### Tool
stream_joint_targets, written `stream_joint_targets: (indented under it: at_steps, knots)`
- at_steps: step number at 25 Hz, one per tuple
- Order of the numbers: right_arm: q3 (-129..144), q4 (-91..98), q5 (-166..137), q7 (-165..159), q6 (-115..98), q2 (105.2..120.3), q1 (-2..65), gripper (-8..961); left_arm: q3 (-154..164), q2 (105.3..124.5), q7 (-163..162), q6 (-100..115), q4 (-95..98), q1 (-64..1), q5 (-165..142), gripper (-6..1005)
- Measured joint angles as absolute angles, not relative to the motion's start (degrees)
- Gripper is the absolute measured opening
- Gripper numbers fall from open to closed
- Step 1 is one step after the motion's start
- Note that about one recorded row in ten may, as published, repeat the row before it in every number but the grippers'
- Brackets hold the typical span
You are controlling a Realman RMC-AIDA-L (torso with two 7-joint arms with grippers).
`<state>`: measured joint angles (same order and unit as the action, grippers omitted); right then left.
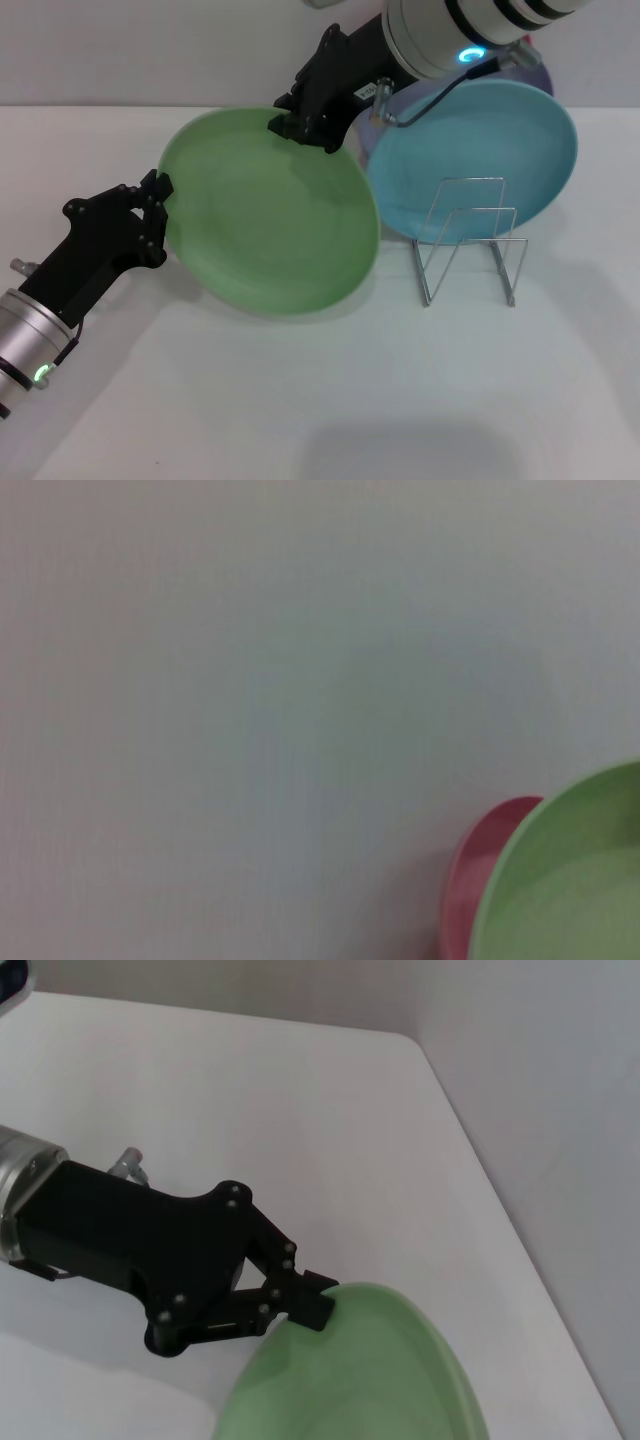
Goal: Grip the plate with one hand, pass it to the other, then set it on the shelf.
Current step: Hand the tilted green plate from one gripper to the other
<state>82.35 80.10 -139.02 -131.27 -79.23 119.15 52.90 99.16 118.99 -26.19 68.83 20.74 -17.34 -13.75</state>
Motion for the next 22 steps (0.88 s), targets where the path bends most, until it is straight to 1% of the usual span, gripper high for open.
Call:
stream_joint_targets:
  at_steps: [11, 17, 22]
  knots:
    - [82.5, 80.0, -138.7, -131.2, -78.6, 119.24, 52.7, 130, 99.3, 119.04, -26.2, 69.5, 20.9, -17.5, -13.8, 29]
    - [82.5, 79.7, -138.7, -131.2, -77.9, 119.21, 52.7, 126, 99.0, 119.02, -26.9, 70.0, 20.9, -17.2, -13.8, 204]
    - [82.5, 79.7, -138.7, -131.2, -77.7, 119.18, 52.3, 99, 98.8, 118.83, -27.5, 72.8, 20.9, -16.8, -13.8, 427]
